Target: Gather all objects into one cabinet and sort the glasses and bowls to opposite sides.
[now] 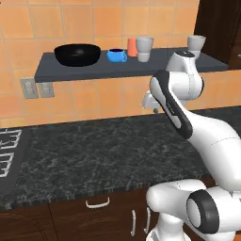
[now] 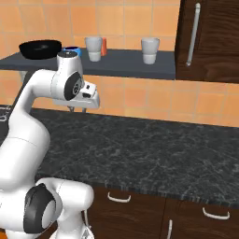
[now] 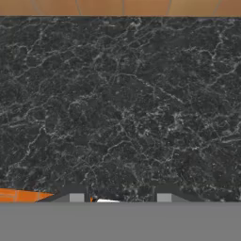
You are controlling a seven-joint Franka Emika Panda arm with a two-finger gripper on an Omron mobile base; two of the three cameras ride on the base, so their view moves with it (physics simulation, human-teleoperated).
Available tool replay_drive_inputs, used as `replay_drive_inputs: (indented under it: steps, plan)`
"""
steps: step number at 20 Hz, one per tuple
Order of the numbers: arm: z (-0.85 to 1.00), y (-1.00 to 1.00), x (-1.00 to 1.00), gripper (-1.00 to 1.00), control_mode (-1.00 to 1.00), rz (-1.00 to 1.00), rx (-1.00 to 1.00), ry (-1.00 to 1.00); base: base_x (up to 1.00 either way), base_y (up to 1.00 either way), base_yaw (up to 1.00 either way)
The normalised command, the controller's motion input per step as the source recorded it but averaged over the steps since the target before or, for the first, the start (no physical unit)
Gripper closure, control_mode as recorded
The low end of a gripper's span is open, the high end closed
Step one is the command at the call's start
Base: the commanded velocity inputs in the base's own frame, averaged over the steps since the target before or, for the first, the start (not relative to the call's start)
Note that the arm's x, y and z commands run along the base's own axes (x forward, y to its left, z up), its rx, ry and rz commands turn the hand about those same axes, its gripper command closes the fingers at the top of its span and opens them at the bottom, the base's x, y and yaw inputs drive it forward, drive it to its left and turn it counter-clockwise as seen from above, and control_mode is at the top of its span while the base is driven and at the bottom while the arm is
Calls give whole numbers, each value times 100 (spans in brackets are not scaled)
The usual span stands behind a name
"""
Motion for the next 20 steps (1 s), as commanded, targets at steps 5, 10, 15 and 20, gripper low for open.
replay_drive_inputs:
  steps: [5,10,15,20]
  plan:
    - [0,0,0,-100,100,0,0,0,-25,26,12]
    - [0,0,0,-100,100,0,0,0,-6,49,77]
    - [0,0,0,-100,100,0,0,0,-10,87,70]
    - [0,0,0,-100,100,0,0,0,-23,100,66]
